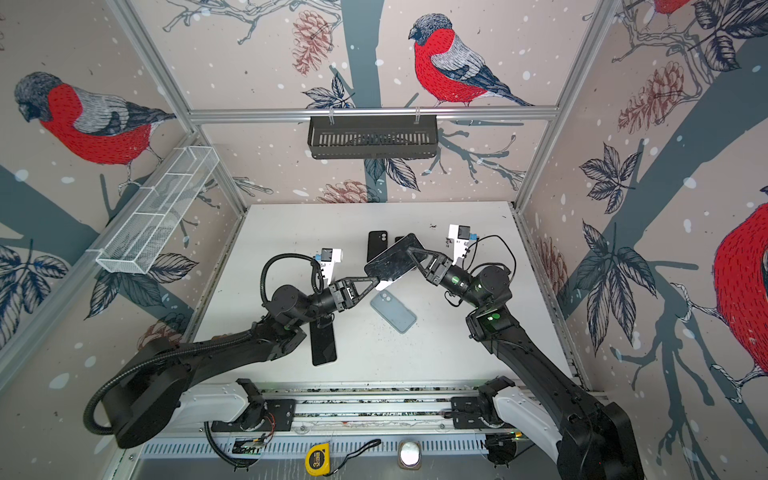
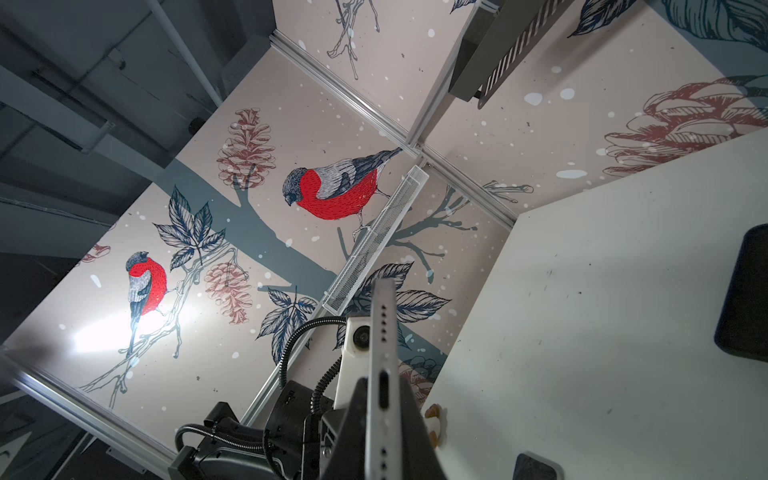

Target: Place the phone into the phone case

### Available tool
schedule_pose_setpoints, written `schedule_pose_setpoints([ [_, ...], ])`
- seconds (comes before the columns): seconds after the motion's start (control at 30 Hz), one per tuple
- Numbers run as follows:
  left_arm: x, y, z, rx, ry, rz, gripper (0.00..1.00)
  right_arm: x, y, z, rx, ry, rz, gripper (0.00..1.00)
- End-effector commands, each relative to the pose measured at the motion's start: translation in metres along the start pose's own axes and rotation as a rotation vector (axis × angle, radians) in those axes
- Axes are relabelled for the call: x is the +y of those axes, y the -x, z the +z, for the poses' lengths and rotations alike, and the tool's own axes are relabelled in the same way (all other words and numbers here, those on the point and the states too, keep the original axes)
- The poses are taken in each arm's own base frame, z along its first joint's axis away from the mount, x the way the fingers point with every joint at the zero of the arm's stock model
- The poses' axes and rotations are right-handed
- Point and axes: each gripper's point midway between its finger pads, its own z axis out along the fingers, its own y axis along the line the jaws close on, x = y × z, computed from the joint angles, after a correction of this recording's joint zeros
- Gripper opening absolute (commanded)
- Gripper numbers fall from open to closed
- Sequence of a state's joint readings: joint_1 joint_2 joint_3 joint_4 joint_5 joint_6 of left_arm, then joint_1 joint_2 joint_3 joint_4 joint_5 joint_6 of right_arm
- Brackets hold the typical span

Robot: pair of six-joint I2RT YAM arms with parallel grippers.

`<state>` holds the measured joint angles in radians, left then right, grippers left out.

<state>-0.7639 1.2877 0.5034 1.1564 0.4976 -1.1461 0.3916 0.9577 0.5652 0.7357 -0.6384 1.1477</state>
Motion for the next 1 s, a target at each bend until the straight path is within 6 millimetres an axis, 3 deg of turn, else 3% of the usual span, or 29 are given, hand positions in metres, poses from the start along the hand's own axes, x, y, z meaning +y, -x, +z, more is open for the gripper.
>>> schedule_pose_setpoints([
  [0.0,-0.023,0.006,0.003,-0.013,-0.096,0.034,0.28,0.005,0.005,0.001,-0.020,0.008,-0.051,0.01],
  [0.17,-0.024,0.004,0.005,-0.005,-0.107,0.030,0.23,0.003,0.005,0.002,-0.018,0.006,-0.048,0.01],
  [0.3,-0.024,0.003,0.005,0.003,-0.108,0.034,0.00,0.002,0.004,0.001,-0.017,0.002,-0.046,0.02],
  [0.37,-0.022,0.003,0.004,0.008,-0.095,0.039,0.00,0.002,0.003,0.002,-0.008,-0.002,-0.049,0.04],
  [0.5,-0.005,0.011,-0.004,0.033,-0.003,0.061,0.00,-0.004,0.001,-0.001,0.046,-0.050,-0.085,0.46],
  [0.57,0.008,0.015,-0.010,0.070,0.076,0.094,0.00,-0.011,0.003,-0.006,0.083,-0.101,-0.121,0.57],
  [0.7,0.026,0.016,-0.020,0.197,0.251,0.190,0.00,-0.036,0.004,-0.029,0.153,-0.237,-0.167,0.62],
  [0.8,0.022,0.010,-0.026,0.313,0.245,0.231,0.00,-0.045,0.001,-0.047,0.183,-0.240,-0.147,0.60],
  [0.9,0.018,0.002,-0.031,0.410,0.220,0.228,0.00,-0.037,-0.008,-0.055,0.203,-0.178,-0.146,0.58],
  [0.97,0.018,-0.003,-0.034,0.463,0.223,0.228,0.00,-0.020,-0.020,-0.052,0.225,-0.076,-0.154,0.62],
])
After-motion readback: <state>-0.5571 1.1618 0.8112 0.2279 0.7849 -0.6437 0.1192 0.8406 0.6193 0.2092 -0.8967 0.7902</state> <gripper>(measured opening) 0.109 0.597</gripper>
